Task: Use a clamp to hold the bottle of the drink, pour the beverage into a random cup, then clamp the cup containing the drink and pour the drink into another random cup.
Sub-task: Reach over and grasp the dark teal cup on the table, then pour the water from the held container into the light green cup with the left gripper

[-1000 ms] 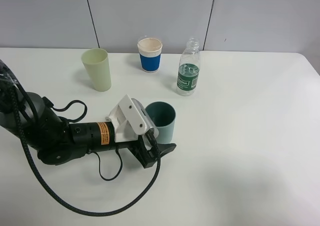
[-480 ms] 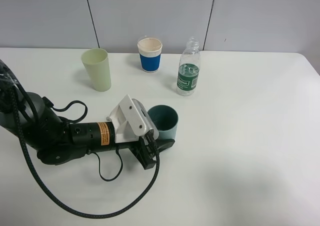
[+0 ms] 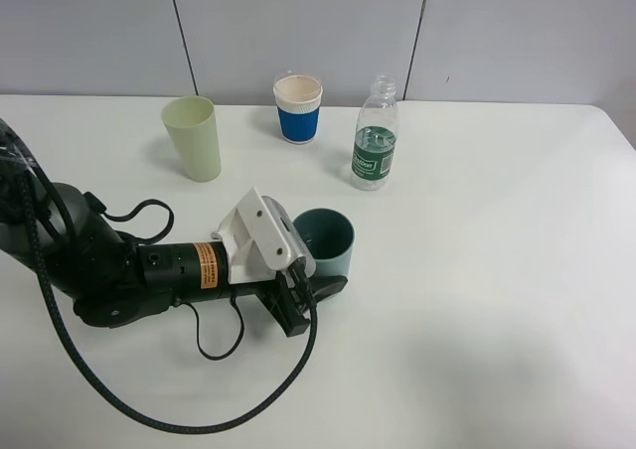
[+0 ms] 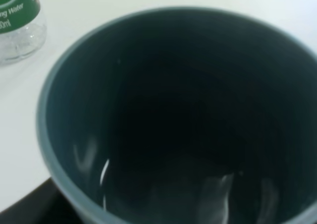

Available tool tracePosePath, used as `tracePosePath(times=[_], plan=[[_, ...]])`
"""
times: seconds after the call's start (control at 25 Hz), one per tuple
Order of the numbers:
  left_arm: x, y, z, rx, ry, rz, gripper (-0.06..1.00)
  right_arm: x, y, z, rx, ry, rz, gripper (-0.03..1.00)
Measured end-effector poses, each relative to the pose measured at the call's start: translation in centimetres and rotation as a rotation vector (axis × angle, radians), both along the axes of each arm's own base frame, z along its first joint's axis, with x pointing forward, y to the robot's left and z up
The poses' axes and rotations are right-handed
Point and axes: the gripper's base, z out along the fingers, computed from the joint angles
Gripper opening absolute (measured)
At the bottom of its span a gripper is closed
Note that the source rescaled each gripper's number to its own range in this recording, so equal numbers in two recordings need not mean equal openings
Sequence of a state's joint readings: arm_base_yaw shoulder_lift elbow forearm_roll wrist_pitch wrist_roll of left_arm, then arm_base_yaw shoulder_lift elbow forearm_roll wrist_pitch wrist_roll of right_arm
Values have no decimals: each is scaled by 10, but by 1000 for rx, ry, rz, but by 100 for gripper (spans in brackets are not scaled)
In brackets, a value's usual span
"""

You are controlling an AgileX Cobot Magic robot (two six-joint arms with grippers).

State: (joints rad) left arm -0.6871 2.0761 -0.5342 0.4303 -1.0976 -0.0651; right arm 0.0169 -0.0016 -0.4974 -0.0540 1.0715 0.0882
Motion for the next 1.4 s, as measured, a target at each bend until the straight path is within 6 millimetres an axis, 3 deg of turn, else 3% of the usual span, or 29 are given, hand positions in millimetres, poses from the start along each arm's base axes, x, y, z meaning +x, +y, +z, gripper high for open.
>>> tracePosePath(times=[0.4,0.68,1.04,1.4], plan=[[6,5,39,-2,22,107,0,0,0,0,0,0,0,100],[15,19,56,28,69,272,0,0,0,0,0,0,0,100],[41,55,72,-94,132,626,0,0,0,0,0,0,0,100],[65,95,80,-176,77,800,0,0,0,0,0,0,0,100]])
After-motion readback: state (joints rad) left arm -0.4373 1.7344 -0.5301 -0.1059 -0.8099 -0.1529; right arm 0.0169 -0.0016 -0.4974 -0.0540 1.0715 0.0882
